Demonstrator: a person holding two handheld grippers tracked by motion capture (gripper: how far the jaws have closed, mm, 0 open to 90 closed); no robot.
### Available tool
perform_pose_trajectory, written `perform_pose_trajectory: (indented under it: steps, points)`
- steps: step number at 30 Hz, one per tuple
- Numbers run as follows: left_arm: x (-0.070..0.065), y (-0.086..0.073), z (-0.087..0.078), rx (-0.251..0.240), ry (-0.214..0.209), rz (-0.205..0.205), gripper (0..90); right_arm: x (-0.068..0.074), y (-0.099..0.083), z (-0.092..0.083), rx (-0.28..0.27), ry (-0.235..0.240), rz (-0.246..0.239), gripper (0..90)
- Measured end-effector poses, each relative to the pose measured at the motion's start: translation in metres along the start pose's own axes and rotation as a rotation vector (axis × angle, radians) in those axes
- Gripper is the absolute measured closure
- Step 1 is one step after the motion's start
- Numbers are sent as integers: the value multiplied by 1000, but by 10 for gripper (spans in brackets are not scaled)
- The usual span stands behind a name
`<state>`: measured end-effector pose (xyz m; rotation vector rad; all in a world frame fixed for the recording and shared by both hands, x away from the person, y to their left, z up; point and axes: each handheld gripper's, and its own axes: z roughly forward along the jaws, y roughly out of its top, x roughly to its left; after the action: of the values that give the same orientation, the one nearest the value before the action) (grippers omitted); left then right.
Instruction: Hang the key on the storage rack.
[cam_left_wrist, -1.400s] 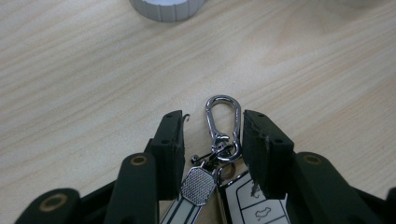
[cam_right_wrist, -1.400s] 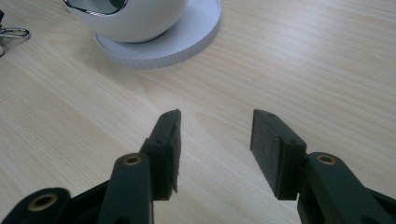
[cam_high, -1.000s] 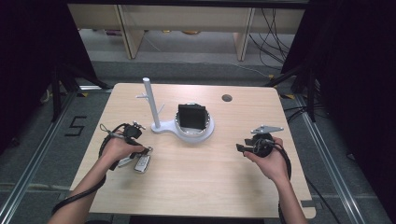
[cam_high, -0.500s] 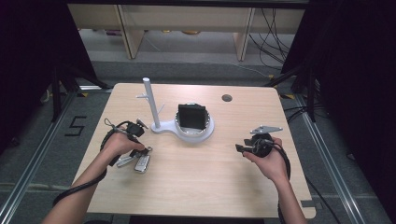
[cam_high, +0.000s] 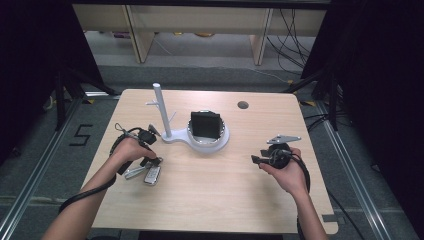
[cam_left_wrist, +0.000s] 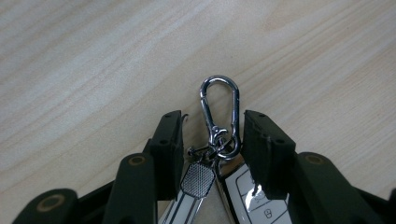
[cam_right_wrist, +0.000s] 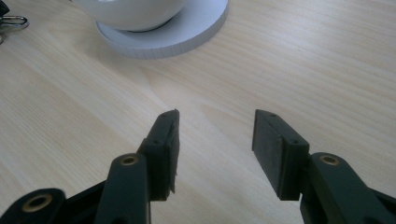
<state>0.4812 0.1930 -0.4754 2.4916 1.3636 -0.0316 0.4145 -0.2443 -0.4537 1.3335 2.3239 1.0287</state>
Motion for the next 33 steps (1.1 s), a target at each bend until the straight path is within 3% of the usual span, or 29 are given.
perform_pose_trajectory:
  steps: [6,10,12,14,15,18,22,24,29,30,31,33]
  points:
    - [4,3,1,24,-24,-30,593,0,0,2,0,5,1,521]
    - [6,5,2,38,-46,-61,616,-1,0,4,-14,2,-44,519]
    - [8,6,2,52,-65,-64,653,0,0,3,-3,4,-19,518]
    - [8,7,2,52,-73,-67,693,-2,-1,4,-11,6,-38,517]
    - [8,6,3,46,-79,-72,707,0,0,3,3,7,-15,517]
    - [5,6,2,60,-73,-60,717,1,-1,3,14,9,2,516]
    - [2,5,5,94,-52,-46,716,1,-1,4,-6,6,-19,514]
    - [3,4,7,88,-60,-64,717,1,0,3,7,9,-11,513]
    - [1,4,7,86,-47,-60,702,1,0,4,9,10,-10,511]
    - [1,4,7,85,-46,-56,704,2,-1,5,-8,8,-7,510]
    - [1,4,7,88,-40,-47,710,0,-1,6,-18,5,-34,510]
    - [0,4,7,92,-36,-38,721,1,-2,8,-35,10,-20,509]
